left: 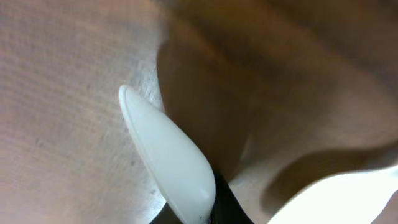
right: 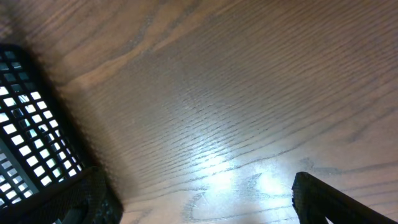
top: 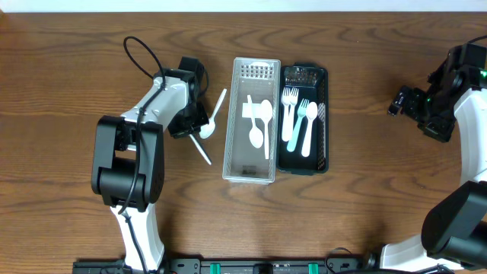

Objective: Pack container
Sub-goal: 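Grasp the next white spoon with the left gripper, then drop the spoon into the grey tray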

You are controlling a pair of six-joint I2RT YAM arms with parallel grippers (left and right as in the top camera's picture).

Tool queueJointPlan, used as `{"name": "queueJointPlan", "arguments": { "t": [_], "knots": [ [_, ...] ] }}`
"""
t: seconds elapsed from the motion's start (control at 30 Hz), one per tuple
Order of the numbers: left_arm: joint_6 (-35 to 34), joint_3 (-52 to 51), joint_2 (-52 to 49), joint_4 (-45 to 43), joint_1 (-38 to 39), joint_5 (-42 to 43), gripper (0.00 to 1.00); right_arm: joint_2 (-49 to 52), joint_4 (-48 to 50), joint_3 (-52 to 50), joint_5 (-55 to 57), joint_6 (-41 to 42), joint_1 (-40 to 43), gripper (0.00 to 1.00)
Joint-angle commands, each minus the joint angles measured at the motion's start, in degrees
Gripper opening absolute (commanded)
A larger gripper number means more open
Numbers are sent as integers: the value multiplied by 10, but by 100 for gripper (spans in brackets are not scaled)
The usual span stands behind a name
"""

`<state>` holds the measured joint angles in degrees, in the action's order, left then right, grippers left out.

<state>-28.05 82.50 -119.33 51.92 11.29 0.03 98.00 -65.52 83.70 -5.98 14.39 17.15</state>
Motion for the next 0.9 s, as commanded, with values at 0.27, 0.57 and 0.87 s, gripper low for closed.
{"name": "queueJointPlan", "arguments": {
  "t": [0.27,0.57,0.87],
  "knots": [
    [126,110,176,22,53,54,6,-6,4,7,-1,-3,5,99],
    [145,98,140,-17,174,53,6,-6,12,7,-1,-3,5,99],
    [179,106,122,-1,180,52,49,-6,15,7,-1,-3,5,99]
  ]
}}
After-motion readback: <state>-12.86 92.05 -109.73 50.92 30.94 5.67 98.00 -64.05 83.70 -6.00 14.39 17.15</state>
